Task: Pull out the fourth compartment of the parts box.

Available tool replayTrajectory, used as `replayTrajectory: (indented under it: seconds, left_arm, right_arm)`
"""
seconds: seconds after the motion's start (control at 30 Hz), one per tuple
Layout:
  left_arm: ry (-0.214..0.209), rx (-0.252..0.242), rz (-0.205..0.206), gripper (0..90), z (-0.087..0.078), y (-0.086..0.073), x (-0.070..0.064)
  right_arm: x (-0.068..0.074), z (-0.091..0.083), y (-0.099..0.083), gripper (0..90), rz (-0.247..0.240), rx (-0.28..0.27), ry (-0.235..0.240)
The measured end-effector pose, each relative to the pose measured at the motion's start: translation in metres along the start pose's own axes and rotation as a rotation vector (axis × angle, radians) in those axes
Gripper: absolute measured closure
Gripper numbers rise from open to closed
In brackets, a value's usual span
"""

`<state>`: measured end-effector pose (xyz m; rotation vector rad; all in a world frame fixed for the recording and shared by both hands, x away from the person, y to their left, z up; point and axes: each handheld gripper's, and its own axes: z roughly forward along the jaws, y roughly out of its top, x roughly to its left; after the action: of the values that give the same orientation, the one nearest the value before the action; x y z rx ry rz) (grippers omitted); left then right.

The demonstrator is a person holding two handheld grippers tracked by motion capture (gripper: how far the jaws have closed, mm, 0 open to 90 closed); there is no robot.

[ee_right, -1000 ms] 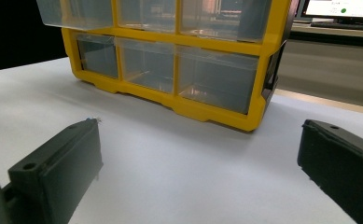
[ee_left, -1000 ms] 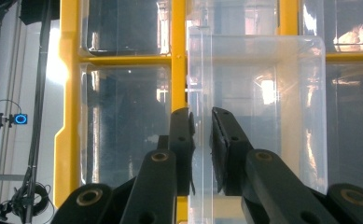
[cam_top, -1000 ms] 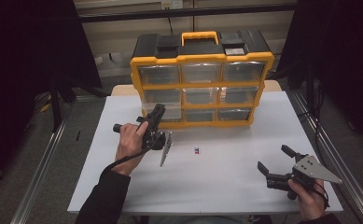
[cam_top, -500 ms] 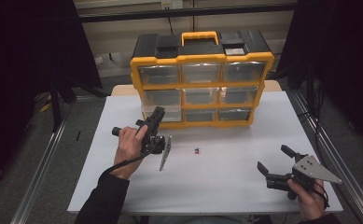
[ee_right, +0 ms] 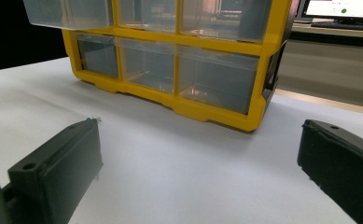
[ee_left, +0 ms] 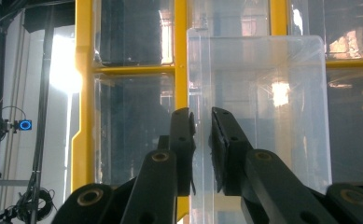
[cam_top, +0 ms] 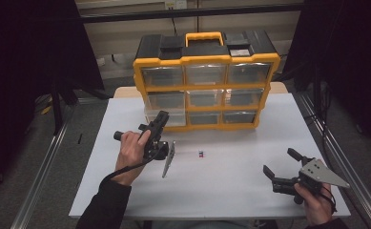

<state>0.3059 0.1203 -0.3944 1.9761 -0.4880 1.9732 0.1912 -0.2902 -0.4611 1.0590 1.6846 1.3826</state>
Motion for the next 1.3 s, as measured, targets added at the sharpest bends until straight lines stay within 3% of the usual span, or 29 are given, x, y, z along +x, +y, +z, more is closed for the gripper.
replayTrajectory:
  seconds: [0.4, 0.53, 0.7, 0.77, 0.8, 0.93, 1.0, 1.03, 1.07, 1.1, 1.17, 1.2, 1.23, 1.27, 1.3]
  left_arm:
    - [0.004, 0.004, 0.004, 79.7, -0.003, 0.0, 0.0]
    - [-0.004, 0.005, -0.033, 78.5, -0.003, -0.001, 0.0]
    - [-0.003, -0.01, -0.096, 66.8, -0.002, -0.003, -0.001]
    - [0.009, -0.015, -0.151, 59.2, -0.002, -0.003, 0.0]
    - [0.009, -0.015, -0.151, 56.2, -0.002, -0.003, 0.0]
    - [-0.008, -0.01, -0.309, 42.6, -0.002, -0.007, 0.004]
    - [-0.015, -0.006, -0.326, 35.6, -0.001, -0.008, 0.006]
    - [-0.02, 0.007, -0.375, 35.6, -0.002, -0.01, 0.006]
    - [-0.018, -0.004, -0.39, 29.3, -0.001, -0.012, 0.008]
    - [-0.033, 0.006, -0.459, 27.3, -0.003, -0.015, 0.009]
    - [-0.029, -0.009, -0.538, 19.9, -0.002, -0.018, 0.012]
    - [-0.029, -0.009, -0.538, 16.9, -0.002, -0.018, 0.012]
    - [-0.022, -0.034, -0.663, 15.3, -0.004, -0.023, 0.014]
    - [-0.022, -0.034, -0.663, 15.0, -0.004, -0.023, 0.014]
    - [-0.051, -0.045, -0.758, 14.4, -0.006, -0.027, 0.017]
  right_arm:
    - [0.0, 0.0, 0.0, 0.0, 0.002, 0.003, 0.0]
    - [0.0, 0.0, 0.0, 0.0, 0.002, -0.001, -0.002]
    - [0.0, 0.0, 0.0, 0.0, 0.004, -0.002, -0.012]
    - [0.0, 0.001, 0.0, 0.0, 0.007, -0.003, -0.01]
    - [0.0, 0.001, 0.0, 0.0, 0.005, -0.003, -0.009]
    - [-0.001, 0.0, 0.0, 0.0, 0.007, 0.001, -0.012]
    - [0.0, 0.0, 0.0, 0.0, 0.008, 0.001, -0.012]
    - [-0.001, 0.0, 0.0, 0.0, 0.006, 0.001, -0.012]
    - [0.0, 0.0, 0.0, 0.0, 0.008, 0.002, -0.012]
    - [0.0, 0.0, 0.0, 0.0, 0.008, 0.002, -0.012]
    - [-0.001, 0.001, 0.0, 0.0, 0.01, 0.003, -0.012]
    - [-0.001, 0.001, 0.0, 0.0, 0.01, 0.003, -0.012]
    - [-0.001, 0.001, 0.0, 0.0, 0.014, 0.005, -0.013]
    - [-0.001, 0.001, 0.0, 0.0, 0.018, 0.005, -0.015]
    - [-0.001, 0.0, 0.0, 0.0, 0.015, 0.006, -0.013]
